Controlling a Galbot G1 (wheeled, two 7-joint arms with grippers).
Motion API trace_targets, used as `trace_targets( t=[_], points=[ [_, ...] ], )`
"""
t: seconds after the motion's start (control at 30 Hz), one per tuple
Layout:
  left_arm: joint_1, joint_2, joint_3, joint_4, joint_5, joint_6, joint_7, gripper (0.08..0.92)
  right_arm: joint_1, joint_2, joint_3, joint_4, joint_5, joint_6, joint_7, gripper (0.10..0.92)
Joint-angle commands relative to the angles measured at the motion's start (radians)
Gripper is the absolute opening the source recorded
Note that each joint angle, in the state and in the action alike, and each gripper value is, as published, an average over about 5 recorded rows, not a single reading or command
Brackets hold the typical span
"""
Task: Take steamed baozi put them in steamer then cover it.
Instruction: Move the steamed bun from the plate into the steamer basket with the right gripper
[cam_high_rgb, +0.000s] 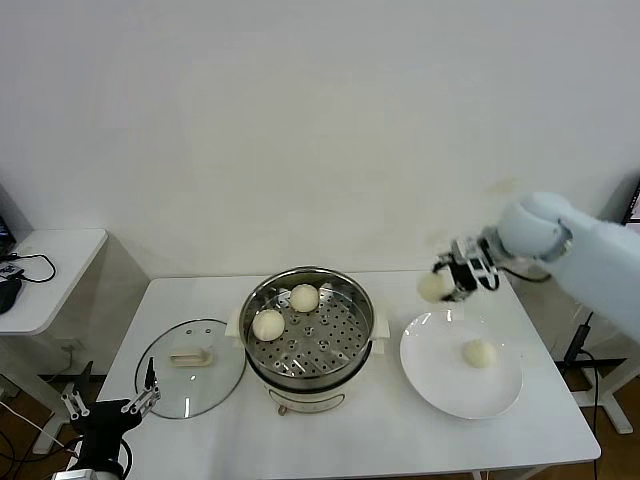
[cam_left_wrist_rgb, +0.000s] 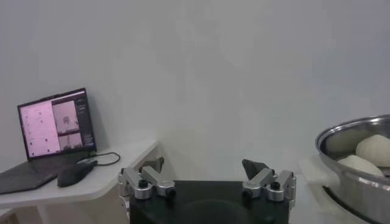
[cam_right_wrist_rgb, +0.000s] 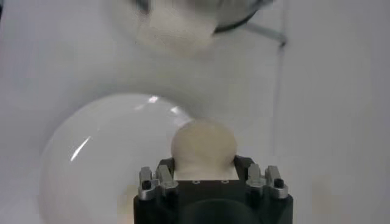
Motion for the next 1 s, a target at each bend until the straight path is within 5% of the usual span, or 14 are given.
trace_targets(
  t=[0.03, 0.5, 1.0],
  points=[
    [0.004, 0.002, -0.006, 0.002, 0.001, -0.002, 0.0, 0.823, 0.22, 0.188, -0.123, 0.051, 0.131, -0.04, 0.046, 0.612],
    [0.014, -0.027, -0.034, 0.001, 0.012, -0.003, 0.002, 0.823, 0.128, 0.403, -0.314, 0.064, 0.141, 0.125, 0.125, 0.619],
    [0.019, -0.041, -0.054, 0.002, 0.004, -0.007, -0.001, 0.823, 0.124, 0.535, -0.409, -0.02, -0.066, 0.388, 0.12, 0.618]
  ],
)
